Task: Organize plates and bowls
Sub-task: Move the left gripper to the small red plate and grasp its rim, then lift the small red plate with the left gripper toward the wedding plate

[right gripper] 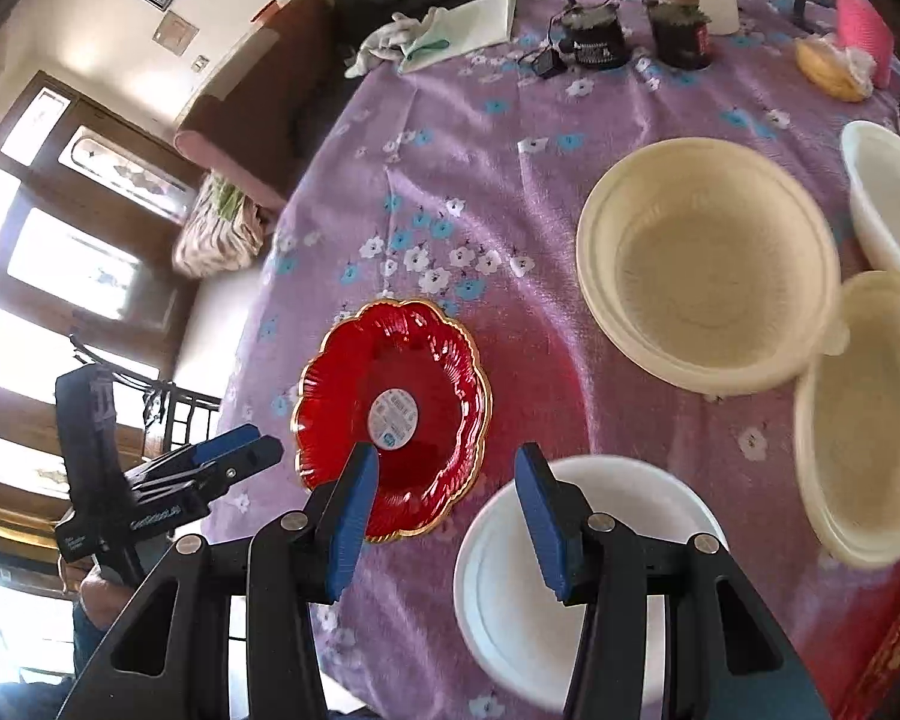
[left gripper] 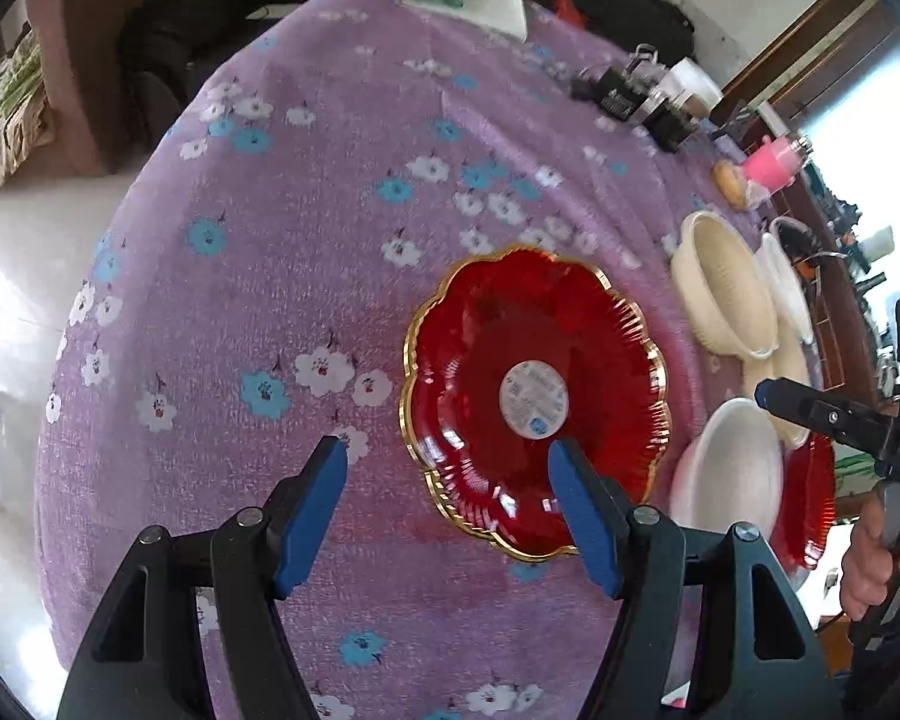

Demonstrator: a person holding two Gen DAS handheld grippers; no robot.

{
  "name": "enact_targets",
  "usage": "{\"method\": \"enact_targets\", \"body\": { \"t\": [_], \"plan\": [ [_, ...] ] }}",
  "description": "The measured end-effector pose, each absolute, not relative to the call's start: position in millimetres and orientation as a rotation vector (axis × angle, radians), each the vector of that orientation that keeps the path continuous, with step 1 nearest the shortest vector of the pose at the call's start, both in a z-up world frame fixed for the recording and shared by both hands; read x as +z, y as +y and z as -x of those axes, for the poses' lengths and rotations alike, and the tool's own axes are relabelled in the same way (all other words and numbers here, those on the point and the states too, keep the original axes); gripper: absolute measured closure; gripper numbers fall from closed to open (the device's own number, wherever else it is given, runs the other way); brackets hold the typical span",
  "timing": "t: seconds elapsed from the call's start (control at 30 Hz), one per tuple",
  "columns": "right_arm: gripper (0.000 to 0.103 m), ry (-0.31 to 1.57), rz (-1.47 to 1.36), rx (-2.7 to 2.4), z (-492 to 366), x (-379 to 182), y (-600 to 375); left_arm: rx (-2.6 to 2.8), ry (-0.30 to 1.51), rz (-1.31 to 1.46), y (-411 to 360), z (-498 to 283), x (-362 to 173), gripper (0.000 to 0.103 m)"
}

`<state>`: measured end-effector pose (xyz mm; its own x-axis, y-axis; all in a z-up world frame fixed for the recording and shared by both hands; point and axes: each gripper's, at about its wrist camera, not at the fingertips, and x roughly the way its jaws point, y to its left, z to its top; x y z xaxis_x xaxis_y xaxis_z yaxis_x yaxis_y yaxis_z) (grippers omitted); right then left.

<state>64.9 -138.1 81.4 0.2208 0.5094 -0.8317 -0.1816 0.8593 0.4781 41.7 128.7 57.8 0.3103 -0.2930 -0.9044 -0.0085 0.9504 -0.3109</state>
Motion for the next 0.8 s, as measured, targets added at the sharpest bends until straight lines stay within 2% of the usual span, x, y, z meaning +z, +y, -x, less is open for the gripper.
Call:
{"method": "enact_targets", "body": {
  "t": [0.37, 0.53, 0.6, 0.67, 0.73, 0.77, 0.8],
  "plan": [
    [0.051, 1.321, -0.275, 0.461, -87.2, 48.0, -126.4, -0.179, 1.265, 0.297, 133.4, -51.3, 36.3, 0.035],
    [0.055, 1.337, -0.242, 0.474, -91.4, 42.1, -119.3, -0.182, 1.269, 0.351, 135.4, -56.7, 27.6, 0.058],
    [0.060, 1.337, -0.228, 0.480, -93.3, 41.6, -115.9, -0.168, 1.276, 0.320, 132.4, -61.6, 22.8, 0.073],
    [0.069, 1.344, -0.219, 0.482, -94.2, 37.8, -113.1, -0.175, 1.286, 0.325, 132.0, -64.2, 19.0, 0.075],
    [0.072, 1.360, -0.211, 0.473, -93.8, 32.0, -110.5, -0.182, 1.278, 0.316, 130.6, -65.1, 18.1, 0.076],
    [0.075, 1.366, -0.206, 0.475, -93.6, 29.5, -109.3, -0.184, 1.271, 0.305, 128.6, -66.3, 18.1, 0.079],
    [0.077, 1.372, -0.193, 0.469, -93.9, 26.3, -107.7, -0.185, 1.268, 0.300, 127.1, -67.4, 17.7, 0.086]
  ]
}}
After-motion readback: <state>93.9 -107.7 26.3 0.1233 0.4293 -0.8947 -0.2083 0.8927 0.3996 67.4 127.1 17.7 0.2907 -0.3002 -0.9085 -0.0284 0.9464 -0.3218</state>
